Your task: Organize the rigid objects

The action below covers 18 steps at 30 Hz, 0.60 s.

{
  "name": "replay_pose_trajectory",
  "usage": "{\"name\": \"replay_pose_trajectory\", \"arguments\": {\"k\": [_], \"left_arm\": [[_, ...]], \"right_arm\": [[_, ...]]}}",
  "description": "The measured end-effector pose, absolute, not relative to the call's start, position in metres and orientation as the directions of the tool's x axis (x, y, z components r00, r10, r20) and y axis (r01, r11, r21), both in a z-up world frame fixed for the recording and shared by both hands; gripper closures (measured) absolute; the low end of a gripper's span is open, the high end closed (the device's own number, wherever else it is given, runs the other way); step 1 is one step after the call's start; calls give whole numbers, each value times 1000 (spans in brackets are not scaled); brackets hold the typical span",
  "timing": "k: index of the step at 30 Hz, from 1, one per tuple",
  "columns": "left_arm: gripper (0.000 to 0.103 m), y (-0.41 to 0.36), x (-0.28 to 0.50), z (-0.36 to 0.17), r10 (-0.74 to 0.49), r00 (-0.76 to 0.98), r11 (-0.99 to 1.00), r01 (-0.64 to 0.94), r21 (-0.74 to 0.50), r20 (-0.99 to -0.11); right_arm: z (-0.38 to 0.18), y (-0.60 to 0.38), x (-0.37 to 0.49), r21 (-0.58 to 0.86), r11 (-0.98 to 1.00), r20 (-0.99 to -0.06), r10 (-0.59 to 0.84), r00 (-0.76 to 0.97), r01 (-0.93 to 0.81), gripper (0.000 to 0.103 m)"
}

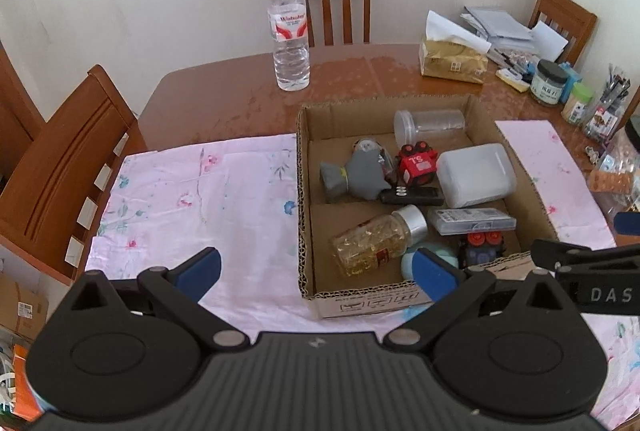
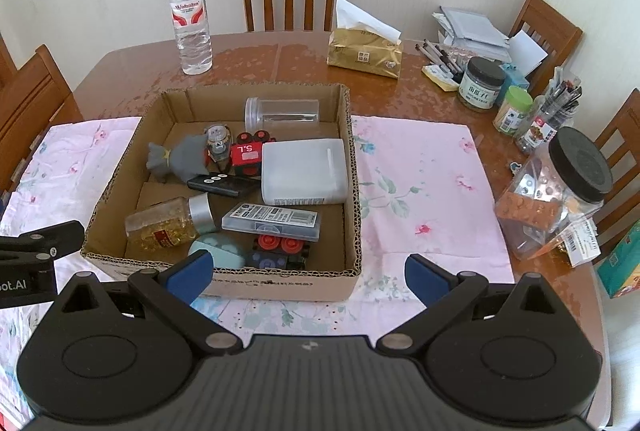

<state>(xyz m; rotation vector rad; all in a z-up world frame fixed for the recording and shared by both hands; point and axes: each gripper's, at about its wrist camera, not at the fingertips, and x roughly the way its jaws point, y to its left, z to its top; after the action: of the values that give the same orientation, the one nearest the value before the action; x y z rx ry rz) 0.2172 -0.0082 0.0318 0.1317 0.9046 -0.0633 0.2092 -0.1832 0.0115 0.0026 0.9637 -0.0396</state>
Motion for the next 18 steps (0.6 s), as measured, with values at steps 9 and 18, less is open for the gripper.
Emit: {"name": "replay_pose_trajectory", "arguments": {"k": [9,18], "left_arm": [[2,-12,216,35,2,613,991,103,82,-790],[2,-10,218,35,4,602,993,91,73,-799]], "right_arm": [[18,-182,208,-22,999,-820,-40,572,38,0],[18,-181,209,-15,999,-822,-35,569,40,0]]}}
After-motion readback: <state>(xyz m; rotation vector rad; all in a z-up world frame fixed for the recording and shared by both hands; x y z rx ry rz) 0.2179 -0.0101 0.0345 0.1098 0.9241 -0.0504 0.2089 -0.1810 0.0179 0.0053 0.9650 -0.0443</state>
